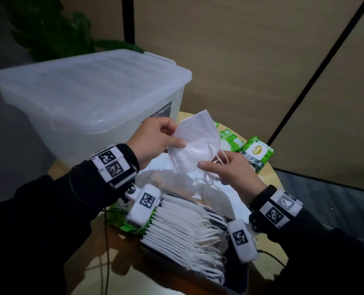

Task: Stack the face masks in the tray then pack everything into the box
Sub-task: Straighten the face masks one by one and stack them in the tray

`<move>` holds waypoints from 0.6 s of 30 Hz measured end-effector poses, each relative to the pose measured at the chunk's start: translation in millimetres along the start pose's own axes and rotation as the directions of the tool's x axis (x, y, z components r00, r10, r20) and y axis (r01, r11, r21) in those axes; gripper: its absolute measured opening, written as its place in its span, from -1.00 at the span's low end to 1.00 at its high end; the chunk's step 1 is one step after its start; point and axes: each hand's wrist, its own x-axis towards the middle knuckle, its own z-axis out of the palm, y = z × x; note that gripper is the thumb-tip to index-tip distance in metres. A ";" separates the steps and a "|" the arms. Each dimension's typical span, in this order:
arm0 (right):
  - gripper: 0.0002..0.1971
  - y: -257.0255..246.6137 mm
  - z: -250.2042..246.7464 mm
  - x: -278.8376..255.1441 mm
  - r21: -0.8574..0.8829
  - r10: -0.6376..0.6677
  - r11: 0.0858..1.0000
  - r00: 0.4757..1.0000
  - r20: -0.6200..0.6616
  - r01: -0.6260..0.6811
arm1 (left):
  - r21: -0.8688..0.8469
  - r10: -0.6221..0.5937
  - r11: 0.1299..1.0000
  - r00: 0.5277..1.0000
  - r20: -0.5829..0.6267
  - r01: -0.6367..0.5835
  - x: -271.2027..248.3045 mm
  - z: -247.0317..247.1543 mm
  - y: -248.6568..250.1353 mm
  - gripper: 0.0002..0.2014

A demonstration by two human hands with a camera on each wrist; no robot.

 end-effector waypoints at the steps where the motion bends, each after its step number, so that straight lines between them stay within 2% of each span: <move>1: -0.66 3.2 0.4 1.2 -0.054 -0.008 0.999 1.000 -0.029 0.007 | 0.017 0.001 1.000 1.000 -0.006 -0.001 -0.8 -0.1 -1.7 -0.61; 3: -0.75 7.5 -0.2 4.3 -0.072 0.023 0.997 0.996 -0.086 -0.029 | 0.063 0.012 0.998 1.000 -0.011 -0.012 -0.8 -3.1 -4.1 -0.59; 4: -0.80 8.4 -2.2 6.1 -0.019 0.052 0.998 0.991 -0.121 -0.055 | 0.092 0.024 0.996 1.000 -0.012 -0.022 -0.5 -6.2 -4.5 -0.60; 6: -0.76 7.0 -9.5 10.6 0.240 0.147 0.965 0.973 -0.180 -0.102 | 0.138 0.037 0.990 0.999 -0.014 -0.035 0.6 -12.0 -4.8 -0.61; 7: -0.72 4.8 -13.1 12.4 0.442 0.191 0.892 0.966 -0.176 -0.096 | 0.150 0.033 0.988 0.999 -0.012 -0.031 0.5 -13.5 -4.7 -0.62; 8: -0.70 1.1 -16.3 12.0 0.625 0.203 0.777 0.969 -0.144 -0.069 | 0.154 0.026 0.988 1.000 -0.010 -0.024 -0.3 -13.4 -4.1 -0.62; 9: -0.68 -2.7 -17.3 10.9 0.743 0.195 0.667 0.975 -0.102 -0.056 | 0.151 0.017 0.988 1.000 -0.007 -0.016 -0.9 -12.1 -3.8 -0.61; 10: -0.67 -6.1 -16.5 9.2 0.791 0.184 0.609 0.981 -0.068 -0.059 | 0.145 0.009 0.989 1.000 -0.002 -0.008 -1.9 -10.1 -2.7 -0.60; 11: -0.65 -8.0 -15.0 7.5 0.775 0.185 0.628 0.982 -0.050 -0.079 | 0.134 0.000 0.991 1.000 0.006 -0.001 -2.4 -7.9 -1.2 -0.58; 13: -0.64 -6.7 -13.1 5.8 0.608 0.178 0.787 0.982 -0.064 -0.103 | 0.073 -0.018 0.997 1.000 0.019 0.016 -3.3 -6.7 2.6 -0.52; 15: -0.80 -3.6 -14.4 5.8 0.393 0.145 0.914 0.987 -0.075 -0.104 | -0.009 -0.041 0.999 0.999 0.027 0.041 -5.2 -8.6 6.0 -0.47; 16: -0.88 -3.0 -15.3 5.5 0.312 0.119 0.946 0.991 -0.064 -0.094 | -0.034 -0.054 0.998 0.998 0.032 0.055 -6.6 -9.5 6.9 -0.48; 18: -0.85 -1.0 -16.2 3.9 0.231 0.088 0.969 0.996 -0.014 -0.082 | -0.048 -0.076 0.996 0.996 0.051 0.078 -10.3 -9.2 8.6 -0.59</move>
